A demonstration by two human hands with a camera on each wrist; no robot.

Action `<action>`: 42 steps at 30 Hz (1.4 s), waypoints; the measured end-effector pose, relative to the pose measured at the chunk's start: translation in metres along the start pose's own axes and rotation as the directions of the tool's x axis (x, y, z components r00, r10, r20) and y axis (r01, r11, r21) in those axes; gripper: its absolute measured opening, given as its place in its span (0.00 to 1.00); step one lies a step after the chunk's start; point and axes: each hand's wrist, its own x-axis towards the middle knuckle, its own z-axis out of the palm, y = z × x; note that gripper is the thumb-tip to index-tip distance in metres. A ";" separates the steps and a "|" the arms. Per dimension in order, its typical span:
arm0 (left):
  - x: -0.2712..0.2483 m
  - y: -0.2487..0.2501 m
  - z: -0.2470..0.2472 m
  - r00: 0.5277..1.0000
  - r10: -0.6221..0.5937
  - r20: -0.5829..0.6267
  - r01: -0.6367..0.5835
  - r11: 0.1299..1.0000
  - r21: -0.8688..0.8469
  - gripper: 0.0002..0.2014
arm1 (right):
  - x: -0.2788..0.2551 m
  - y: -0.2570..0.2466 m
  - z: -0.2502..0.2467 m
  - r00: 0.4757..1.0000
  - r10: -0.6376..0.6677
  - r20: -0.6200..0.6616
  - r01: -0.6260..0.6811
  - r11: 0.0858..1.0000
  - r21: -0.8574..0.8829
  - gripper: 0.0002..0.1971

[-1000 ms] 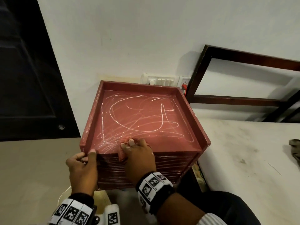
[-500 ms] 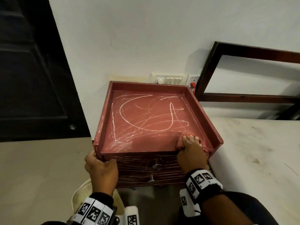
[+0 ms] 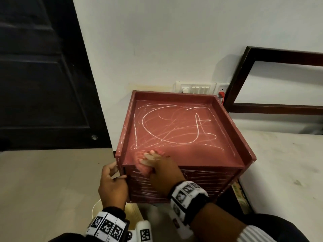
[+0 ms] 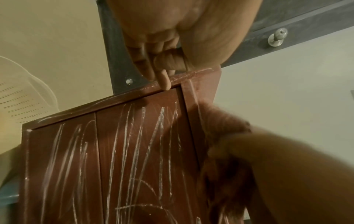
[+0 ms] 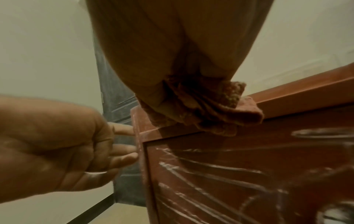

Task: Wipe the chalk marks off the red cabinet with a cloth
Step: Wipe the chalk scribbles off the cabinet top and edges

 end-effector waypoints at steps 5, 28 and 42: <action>0.004 -0.002 0.000 1.000 0.015 -0.015 -0.015 0.999 -0.043 0.23 | -0.036 0.039 -0.001 0.977 0.190 -0.093 -0.184 0.980 0.075 0.23; 0.006 0.005 -0.027 0.995 -0.023 0.102 0.019 0.999 0.035 0.35 | 0.059 -0.041 0.006 0.992 0.101 0.070 -0.096 0.993 -0.070 0.19; 0.010 0.001 -0.030 0.994 0.059 0.097 -0.067 0.994 0.083 0.34 | 0.048 -0.085 -0.021 0.989 -0.125 0.081 0.132 0.987 -0.087 0.24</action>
